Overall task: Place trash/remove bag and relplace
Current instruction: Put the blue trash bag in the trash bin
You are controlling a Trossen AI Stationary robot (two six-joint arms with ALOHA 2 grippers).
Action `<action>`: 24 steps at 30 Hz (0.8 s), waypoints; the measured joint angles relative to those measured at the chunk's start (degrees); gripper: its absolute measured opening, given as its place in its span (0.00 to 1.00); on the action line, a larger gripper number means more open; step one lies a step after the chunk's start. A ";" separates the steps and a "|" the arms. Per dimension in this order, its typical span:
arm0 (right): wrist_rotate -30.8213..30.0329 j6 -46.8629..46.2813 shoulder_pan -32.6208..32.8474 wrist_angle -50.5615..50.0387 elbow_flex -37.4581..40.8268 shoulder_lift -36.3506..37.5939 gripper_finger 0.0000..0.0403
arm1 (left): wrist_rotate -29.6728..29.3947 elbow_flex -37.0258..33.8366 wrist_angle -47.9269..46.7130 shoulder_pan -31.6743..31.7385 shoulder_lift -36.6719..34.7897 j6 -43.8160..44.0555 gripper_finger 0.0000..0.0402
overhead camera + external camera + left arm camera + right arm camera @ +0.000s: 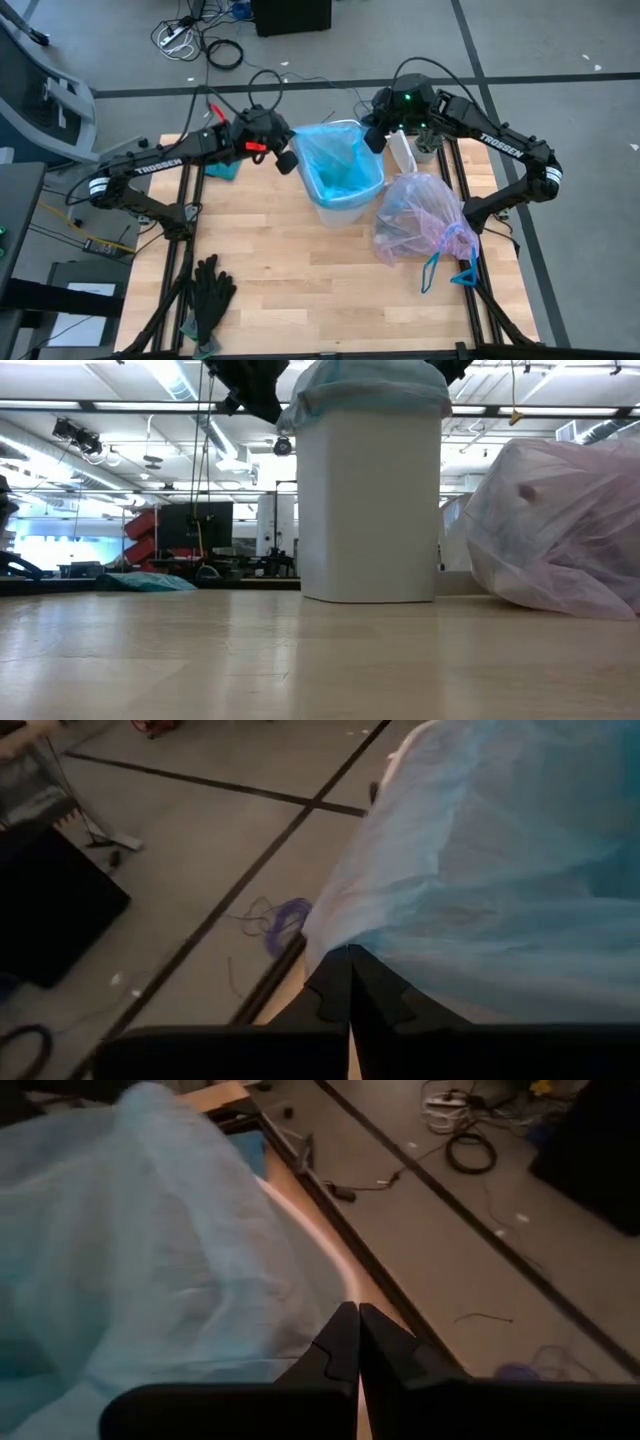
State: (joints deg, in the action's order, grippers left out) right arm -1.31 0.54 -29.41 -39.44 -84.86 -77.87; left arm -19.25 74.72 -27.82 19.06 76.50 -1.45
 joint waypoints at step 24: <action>7.98 -9.13 -0.24 -5.50 0.00 2.24 0.00 | 27.74 0.04 -2.25 8.49 9.21 -5.80 0.01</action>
State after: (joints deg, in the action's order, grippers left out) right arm 6.66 -8.58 -29.65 -44.94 -84.86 -75.62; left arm 8.49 74.76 -30.07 27.54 85.71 -7.25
